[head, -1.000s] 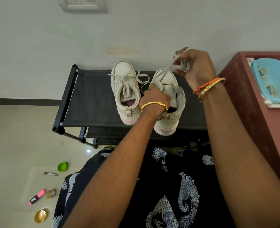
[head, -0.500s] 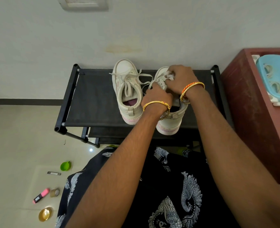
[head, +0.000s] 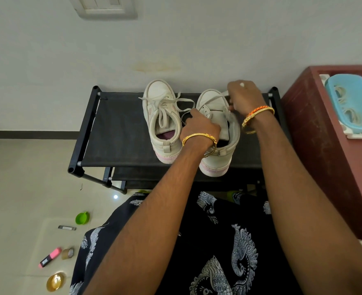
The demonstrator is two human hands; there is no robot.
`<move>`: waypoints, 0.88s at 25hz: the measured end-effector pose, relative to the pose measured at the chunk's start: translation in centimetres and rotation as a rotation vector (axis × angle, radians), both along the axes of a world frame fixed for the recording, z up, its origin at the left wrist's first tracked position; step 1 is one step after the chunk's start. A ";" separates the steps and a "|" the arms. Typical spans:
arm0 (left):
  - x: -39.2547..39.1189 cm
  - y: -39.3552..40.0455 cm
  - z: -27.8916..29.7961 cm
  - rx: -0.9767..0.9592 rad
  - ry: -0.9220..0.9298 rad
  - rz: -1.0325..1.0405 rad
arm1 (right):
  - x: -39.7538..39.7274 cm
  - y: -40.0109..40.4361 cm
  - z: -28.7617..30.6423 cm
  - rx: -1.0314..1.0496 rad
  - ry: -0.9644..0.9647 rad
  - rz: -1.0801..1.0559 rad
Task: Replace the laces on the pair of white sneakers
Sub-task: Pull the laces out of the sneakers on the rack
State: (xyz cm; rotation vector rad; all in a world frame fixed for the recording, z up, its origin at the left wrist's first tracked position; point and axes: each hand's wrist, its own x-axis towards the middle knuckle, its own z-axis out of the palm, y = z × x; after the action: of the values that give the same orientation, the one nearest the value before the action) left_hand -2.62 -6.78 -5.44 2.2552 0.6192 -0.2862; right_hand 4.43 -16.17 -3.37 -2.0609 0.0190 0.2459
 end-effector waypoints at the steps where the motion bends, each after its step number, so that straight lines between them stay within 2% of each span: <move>1: -0.1 0.0 0.1 -0.009 -0.009 0.005 | 0.2 0.0 -0.1 0.150 0.032 -0.060; 3: -0.4 0.0 0.5 -0.016 -0.048 0.001 | 0.7 0.1 0.1 0.349 0.081 -0.154; 5: -0.5 -0.2 0.9 0.012 -0.135 -0.035 | 0.8 0.2 0.7 0.418 0.067 -0.188; 9: 0.6 0.2 1.9 0.109 -0.484 -0.113 | -1.2 -0.4 3.7 0.516 -0.164 0.073; 12: 1.3 0.7 2.1 0.053 -0.516 -0.207 | -3.0 -0.7 6.9 0.828 -0.163 0.195; 13: 1.4 1.0 2.2 0.026 -0.504 -0.216 | -3.2 -0.9 7.5 0.967 -0.148 0.150; 15: 1.2 1.5 2.6 -0.054 -0.492 -0.245 | -2.5 -1.3 7.4 1.155 -0.138 -0.076; 16: 1.0 1.7 3.1 -0.107 -0.484 -0.281 | -2.0 -1.4 6.9 1.156 -0.155 -0.190; 18: 0.4 1.7 4.5 -0.169 -0.453 -0.399 | -1.6 -1.3 5.7 0.930 -0.277 -0.319; 20: 0.1 1.5 6.1 -0.175 -0.495 -0.463 | -1.9 -0.9 4.4 0.587 -0.315 -0.228; 22: 0.3 1.7 7.1 -0.194 -0.590 -0.390 | -2.8 -0.5 3.5 0.346 -0.266 -0.044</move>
State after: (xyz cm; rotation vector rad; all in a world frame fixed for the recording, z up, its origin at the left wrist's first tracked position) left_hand -2.28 -5.03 1.61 2.1087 -0.1530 0.1319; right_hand 1.67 -16.63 0.13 -1.7313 -0.1318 -0.0522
